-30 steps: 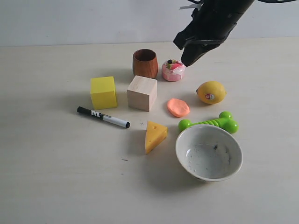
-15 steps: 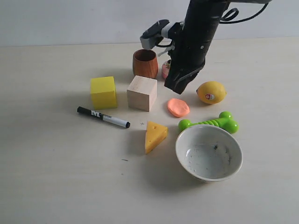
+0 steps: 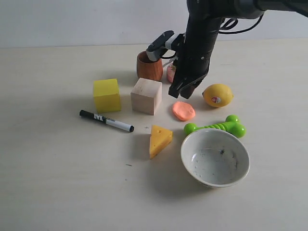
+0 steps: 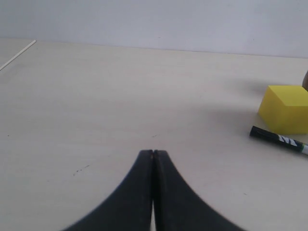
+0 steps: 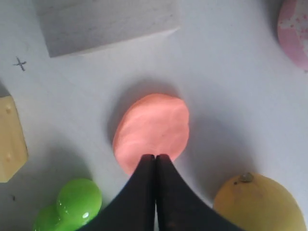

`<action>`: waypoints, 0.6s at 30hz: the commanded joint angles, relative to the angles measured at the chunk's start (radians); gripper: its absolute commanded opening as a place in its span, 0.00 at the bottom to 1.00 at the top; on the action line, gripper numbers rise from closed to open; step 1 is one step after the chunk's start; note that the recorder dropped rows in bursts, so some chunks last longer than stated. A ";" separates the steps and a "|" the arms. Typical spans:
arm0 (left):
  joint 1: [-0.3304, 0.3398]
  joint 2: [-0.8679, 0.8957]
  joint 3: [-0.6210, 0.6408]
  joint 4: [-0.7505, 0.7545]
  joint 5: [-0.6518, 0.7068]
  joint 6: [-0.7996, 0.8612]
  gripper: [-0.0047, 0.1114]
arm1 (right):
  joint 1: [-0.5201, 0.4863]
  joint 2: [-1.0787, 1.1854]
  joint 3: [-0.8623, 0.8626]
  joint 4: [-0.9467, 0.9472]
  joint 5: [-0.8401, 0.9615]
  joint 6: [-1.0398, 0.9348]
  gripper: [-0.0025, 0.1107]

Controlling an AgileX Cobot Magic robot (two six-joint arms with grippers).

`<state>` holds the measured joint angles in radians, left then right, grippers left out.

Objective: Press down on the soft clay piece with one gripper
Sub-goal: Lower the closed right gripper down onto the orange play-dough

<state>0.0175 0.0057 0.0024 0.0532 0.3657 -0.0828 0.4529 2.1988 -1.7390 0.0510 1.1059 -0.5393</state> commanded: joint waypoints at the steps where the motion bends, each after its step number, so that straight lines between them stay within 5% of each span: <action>1: -0.004 -0.006 -0.002 -0.006 -0.008 0.002 0.04 | 0.001 0.028 -0.044 -0.006 0.027 0.036 0.02; 18: -0.004 -0.006 -0.002 -0.006 -0.008 0.002 0.04 | 0.001 0.085 -0.046 0.001 0.021 0.070 0.02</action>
<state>0.0175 0.0057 0.0024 0.0532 0.3657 -0.0828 0.4529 2.2861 -1.7780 0.0510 1.1380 -0.4741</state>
